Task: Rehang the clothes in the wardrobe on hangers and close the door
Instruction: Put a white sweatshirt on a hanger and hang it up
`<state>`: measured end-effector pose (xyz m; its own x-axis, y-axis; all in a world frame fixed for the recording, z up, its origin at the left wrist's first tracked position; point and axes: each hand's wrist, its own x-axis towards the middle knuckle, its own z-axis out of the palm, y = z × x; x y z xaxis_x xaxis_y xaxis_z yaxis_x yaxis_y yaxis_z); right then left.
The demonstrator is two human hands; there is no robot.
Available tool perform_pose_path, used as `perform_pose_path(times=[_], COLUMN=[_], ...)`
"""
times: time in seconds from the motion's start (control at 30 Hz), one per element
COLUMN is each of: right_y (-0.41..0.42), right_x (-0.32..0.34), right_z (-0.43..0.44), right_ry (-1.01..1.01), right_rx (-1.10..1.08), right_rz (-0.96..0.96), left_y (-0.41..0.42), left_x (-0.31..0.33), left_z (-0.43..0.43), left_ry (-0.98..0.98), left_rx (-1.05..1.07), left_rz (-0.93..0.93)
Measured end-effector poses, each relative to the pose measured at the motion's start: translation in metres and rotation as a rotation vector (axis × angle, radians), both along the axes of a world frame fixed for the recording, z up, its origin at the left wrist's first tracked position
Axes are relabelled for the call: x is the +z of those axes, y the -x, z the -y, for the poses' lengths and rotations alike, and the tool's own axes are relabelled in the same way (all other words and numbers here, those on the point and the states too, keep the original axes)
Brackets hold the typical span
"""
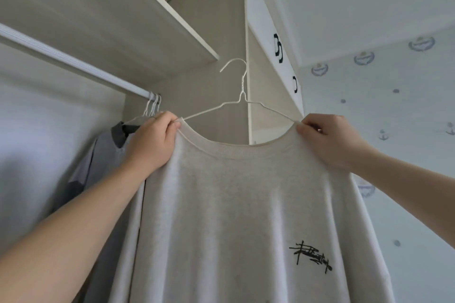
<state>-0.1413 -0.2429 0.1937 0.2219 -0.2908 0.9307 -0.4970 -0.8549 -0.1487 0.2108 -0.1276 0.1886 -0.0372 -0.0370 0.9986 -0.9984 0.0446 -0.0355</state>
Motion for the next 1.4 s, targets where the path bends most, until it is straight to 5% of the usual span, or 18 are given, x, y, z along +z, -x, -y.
perform_pose_path(times=[0.47,0.63,0.97,1.4], right_y=[-0.22,-0.292,-0.378,-0.41], right_x=[0.055,0.068,0.084,0.069], right_z=[-0.032,-0.045,-0.068,-0.056], right_ry=[0.065,0.004,-0.032,0.066], right_rx=[0.213,0.324,0.402,0.324], right_rz=[0.016,0.083,0.083,-0.049], left_y=[-0.194,-0.243,-0.309,-0.337], left_x=[0.05,0.061,0.061,0.025], left_z=[-0.029,-0.036,-0.044,-0.03], left_ry=[0.039,0.079,-0.013,-0.004], left_rx=[0.277,0.375,0.208,0.092], left_rz=[-0.154,-0.355,-0.552,-0.535])
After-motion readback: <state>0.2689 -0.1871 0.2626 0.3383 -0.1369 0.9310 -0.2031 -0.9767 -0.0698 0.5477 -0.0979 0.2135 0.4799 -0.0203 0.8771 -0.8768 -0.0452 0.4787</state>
